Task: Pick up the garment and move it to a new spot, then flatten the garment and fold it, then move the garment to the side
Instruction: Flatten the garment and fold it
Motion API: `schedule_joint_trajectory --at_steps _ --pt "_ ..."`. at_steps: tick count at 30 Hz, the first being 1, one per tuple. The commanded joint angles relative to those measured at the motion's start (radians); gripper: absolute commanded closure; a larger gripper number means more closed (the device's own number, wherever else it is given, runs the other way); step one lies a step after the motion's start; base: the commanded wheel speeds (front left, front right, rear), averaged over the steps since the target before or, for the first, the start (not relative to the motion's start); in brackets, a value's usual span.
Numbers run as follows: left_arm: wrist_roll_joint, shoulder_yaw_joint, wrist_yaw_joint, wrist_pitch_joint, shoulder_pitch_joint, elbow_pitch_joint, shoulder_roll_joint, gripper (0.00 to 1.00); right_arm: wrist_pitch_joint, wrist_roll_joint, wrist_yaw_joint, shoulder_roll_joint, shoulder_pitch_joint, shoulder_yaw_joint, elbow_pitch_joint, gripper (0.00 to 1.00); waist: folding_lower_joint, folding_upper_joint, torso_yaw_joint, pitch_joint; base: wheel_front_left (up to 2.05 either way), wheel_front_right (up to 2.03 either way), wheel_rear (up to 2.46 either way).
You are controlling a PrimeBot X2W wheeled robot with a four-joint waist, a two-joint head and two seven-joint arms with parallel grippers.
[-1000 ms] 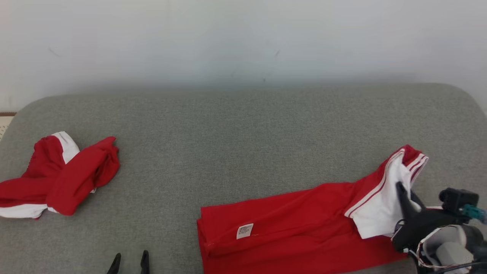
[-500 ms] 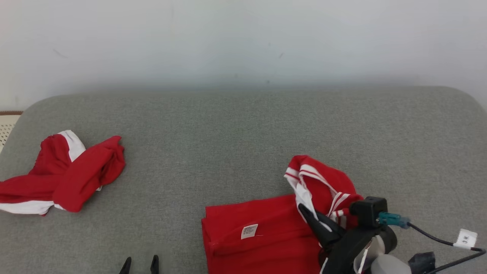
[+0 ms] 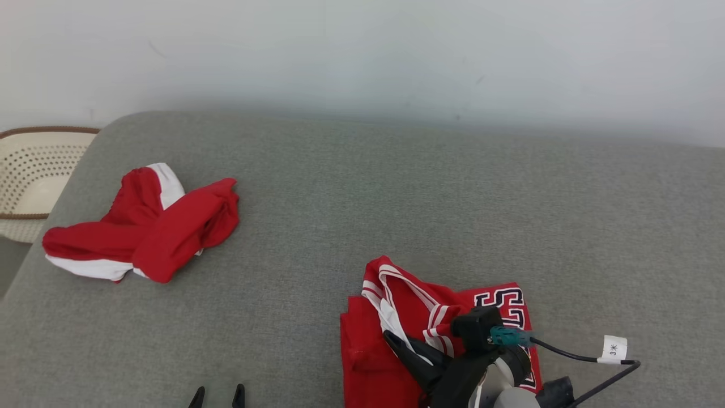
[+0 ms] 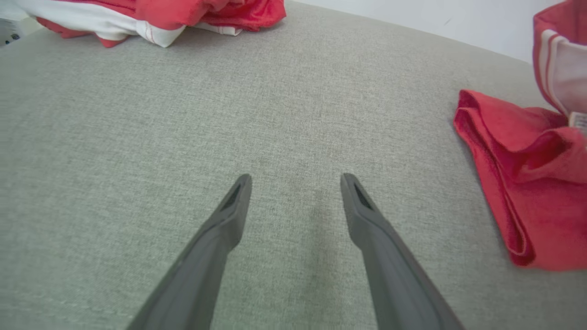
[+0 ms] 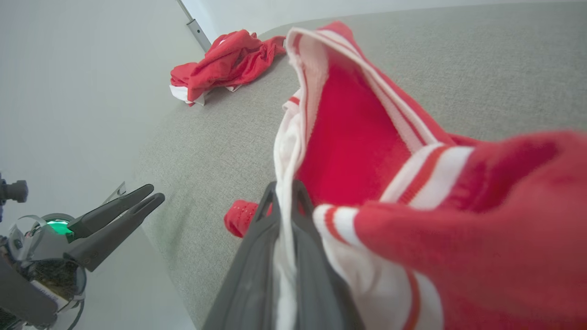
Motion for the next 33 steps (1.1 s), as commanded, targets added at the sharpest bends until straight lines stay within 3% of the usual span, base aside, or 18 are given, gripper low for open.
schedule_joint_trajectory --at_steps 1,2,3,4,5,9,12,15,19,22,26,33 --pt "-0.005 -0.001 -0.002 -0.001 -0.002 0.003 0.001 0.00 -0.010 0.009 0.000 0.005 -0.013 0.007 0.010 1.00 -0.0001 0.0000 0.019 0.007 0.00 0.00 0.00" --pt "-0.006 -0.003 -0.001 -0.001 -0.003 0.003 0.001 0.00 -0.016 0.014 0.000 0.014 -0.019 0.015 0.025 1.00 -0.0001 0.0000 0.022 0.008 0.00 0.00 0.00" --pt "-0.007 -0.005 0.000 -0.001 -0.004 0.003 0.001 0.00 -0.024 0.020 0.000 0.021 -0.026 0.023 0.042 0.75 -0.0001 0.0000 0.025 0.009 0.00 0.00 0.00" --pt "-0.007 -0.004 0.001 -0.001 -0.004 0.002 0.001 0.00 -0.032 0.025 0.000 0.029 -0.035 0.031 0.059 0.11 -0.0001 0.0000 0.026 0.008 0.00 0.00 0.00" --pt "-0.007 -0.004 0.003 -0.001 -0.002 0.003 0.001 0.00 -0.043 0.031 0.000 0.036 -0.042 0.034 0.070 0.00 -0.0001 0.0000 0.027 0.007 0.00 0.00 0.00" --pt "-0.005 0.005 0.008 -0.001 0.003 0.000 0.001 0.00 -0.108 0.070 0.000 0.053 -0.068 0.042 0.068 0.00 -0.0001 0.0000 0.021 0.002 0.00 0.00 0.00" --pt "0.002 0.014 0.009 -0.001 0.010 -0.004 0.001 0.00 -0.144 0.092 0.000 0.031 -0.082 0.025 0.035 0.00 -0.0001 0.0000 0.006 -0.009 0.00 0.00 0.00" --pt "0.005 0.023 0.007 -0.001 0.019 -0.007 0.001 0.00 -0.161 0.088 0.000 0.000 -0.072 -0.051 0.014 0.00 -0.0001 0.0000 -0.011 -0.025 0.00 0.00 0.00" --pt "0.010 0.030 0.010 -0.001 0.030 -0.015 0.001 0.00 -0.160 0.030 0.000 -0.046 -0.001 -0.226 -0.011 0.00 -0.0001 0.0000 -0.033 -0.040 0.00 0.00 0.00" --pt "0.007 0.027 0.010 -0.001 0.028 -0.020 0.001 0.00 -0.160 -0.014 0.000 -0.068 0.056 -0.287 -0.025 0.00 -0.0001 0.0000 -0.040 -0.044 0.00 0.00 0.00" --pt "-0.001 0.021 0.012 -0.001 0.031 -0.023 0.001 0.00 -0.160 -0.036 0.000 -0.076 0.111 -0.281 -0.047 0.00 -0.0001 0.0000 -0.044 -0.045 0.00 0.00 0.00" --pt "-0.010 0.012 0.014 -0.001 0.036 -0.023 0.001 0.00 -0.160 -0.028 0.000 -0.075 0.148 -0.170 -0.112 0.00 -0.0001 0.0000 -0.034 -0.039 0.00 0.00 0.00"
